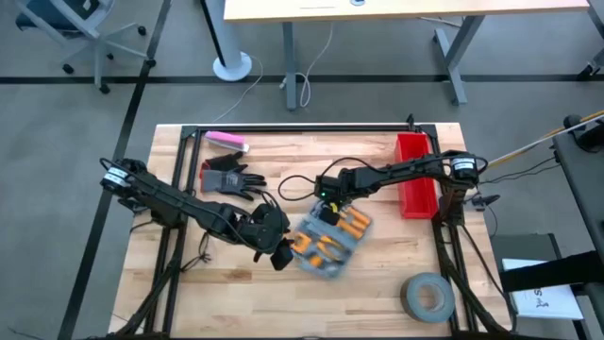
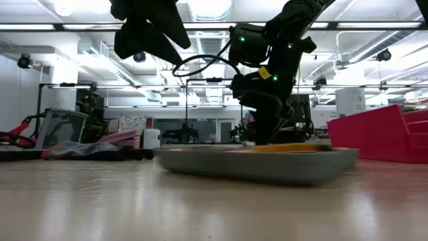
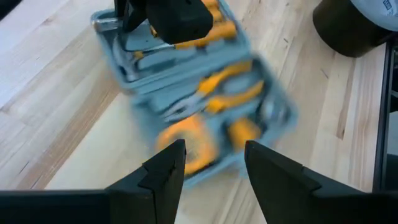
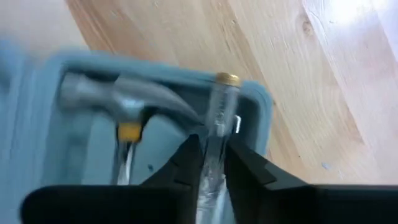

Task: Prefit tool cases
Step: Put the screwdriver into the pre-fit tool case

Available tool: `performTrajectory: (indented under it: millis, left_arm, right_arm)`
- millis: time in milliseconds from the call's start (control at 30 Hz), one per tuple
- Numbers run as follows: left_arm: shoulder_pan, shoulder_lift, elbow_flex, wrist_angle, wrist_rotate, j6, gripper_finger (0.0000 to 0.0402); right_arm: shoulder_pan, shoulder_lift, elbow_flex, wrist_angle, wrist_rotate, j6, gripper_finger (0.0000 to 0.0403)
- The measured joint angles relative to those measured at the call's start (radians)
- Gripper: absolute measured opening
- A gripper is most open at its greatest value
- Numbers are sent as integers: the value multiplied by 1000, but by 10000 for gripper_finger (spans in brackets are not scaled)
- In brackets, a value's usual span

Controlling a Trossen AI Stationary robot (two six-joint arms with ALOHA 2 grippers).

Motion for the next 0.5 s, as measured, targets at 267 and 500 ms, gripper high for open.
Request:
performTrajectory:
  millis: [267, 500]
  left_arm:
    - [0, 0, 0, 1, 2, -11, 167]
    - [-4, 0, 0, 17, 15, -24, 171]
  right_arm:
    - [10, -29, 25, -24, -14, -37, 16]
    - [36, -59, 59, -102, -11, -106, 19]
